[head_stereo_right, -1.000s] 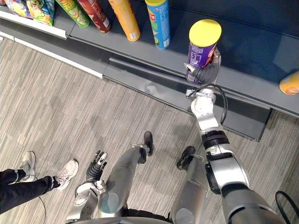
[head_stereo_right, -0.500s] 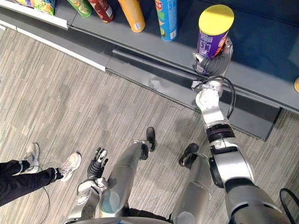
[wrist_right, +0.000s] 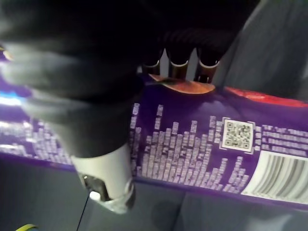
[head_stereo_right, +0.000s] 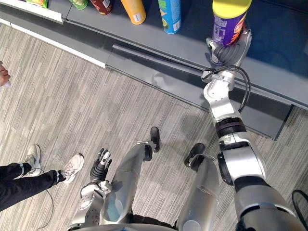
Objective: Put the gum and the chips on the shelf.
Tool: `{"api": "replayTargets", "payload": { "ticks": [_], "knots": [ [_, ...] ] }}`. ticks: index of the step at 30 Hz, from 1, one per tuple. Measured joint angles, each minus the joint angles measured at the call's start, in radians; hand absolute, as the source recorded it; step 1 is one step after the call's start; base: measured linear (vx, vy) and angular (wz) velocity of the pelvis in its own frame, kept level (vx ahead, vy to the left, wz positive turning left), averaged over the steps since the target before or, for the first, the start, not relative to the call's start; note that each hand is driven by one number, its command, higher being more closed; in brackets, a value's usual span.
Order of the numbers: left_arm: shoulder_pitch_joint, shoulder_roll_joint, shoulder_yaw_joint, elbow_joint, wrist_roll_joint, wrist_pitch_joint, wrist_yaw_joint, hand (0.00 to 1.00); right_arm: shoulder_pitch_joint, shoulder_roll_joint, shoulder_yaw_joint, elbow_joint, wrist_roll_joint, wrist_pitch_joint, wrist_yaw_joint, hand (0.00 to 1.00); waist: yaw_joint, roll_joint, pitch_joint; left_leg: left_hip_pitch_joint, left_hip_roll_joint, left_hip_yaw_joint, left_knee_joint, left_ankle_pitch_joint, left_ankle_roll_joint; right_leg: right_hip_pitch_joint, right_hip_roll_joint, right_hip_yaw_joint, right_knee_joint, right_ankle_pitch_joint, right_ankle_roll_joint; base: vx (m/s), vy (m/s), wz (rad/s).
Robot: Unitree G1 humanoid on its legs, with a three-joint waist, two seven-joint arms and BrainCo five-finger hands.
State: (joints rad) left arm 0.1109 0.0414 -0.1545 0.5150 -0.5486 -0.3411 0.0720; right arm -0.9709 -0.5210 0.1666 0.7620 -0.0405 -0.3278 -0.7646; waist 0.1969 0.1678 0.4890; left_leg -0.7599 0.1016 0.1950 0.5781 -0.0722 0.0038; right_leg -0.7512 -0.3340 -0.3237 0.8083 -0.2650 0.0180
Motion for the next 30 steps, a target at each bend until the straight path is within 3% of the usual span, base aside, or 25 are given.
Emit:
{"api": "replayTargets", "payload": {
  "ticks": [9,17,18,30],
  "knots": [
    [-0.002,-0.003,-0.001,-0.003,0.0,-0.015,-0.005,0.0,-0.034,-0.035,0.002,0.0,0.0,0.033,-0.049,1.0,0.0,0.004,0.001,-0.025,0.012,0.013,0.025,-0.011,0.002,-0.03,0.001,0.009,0.019,0.001,-0.01,0.0,-0.048,-0.04],
    [-0.002,-0.004,-0.006,-0.004,-0.03,-0.02,-0.005,0.0,-0.046,-0.055,0.012,0.001,0.001,0.032,-0.063,1.0,0.0,0.004,0.001,-0.03,0.017,0.038,0.021,-0.014,0.007,-0.053,0.001,0.029,0.021,-0.002,-0.003,-0.02,-0.038,-0.03],
    [-0.002,-0.003,-0.006,-0.005,-0.034,-0.02,-0.005,0.0,-0.048,-0.056,0.016,0.0,0.001,0.026,-0.063,0.0,-0.002,0.004,0.001,-0.033,0.017,0.04,0.022,-0.014,0.007,-0.058,0.0,0.031,0.022,-0.001,-0.002,-0.02,-0.03,-0.06],
    [-0.002,-0.005,-0.007,-0.011,-0.035,-0.02,-0.004,0.0,-0.028,-0.059,0.018,0.04,0.023,0.02,-0.003,0.0,-0.004,0.004,0.001,-0.032,0.024,0.04,0.041,-0.019,0.007,-0.05,0.0,0.028,0.032,0.0,-0.009,-0.01,-0.041,0.0]
  ]
}}
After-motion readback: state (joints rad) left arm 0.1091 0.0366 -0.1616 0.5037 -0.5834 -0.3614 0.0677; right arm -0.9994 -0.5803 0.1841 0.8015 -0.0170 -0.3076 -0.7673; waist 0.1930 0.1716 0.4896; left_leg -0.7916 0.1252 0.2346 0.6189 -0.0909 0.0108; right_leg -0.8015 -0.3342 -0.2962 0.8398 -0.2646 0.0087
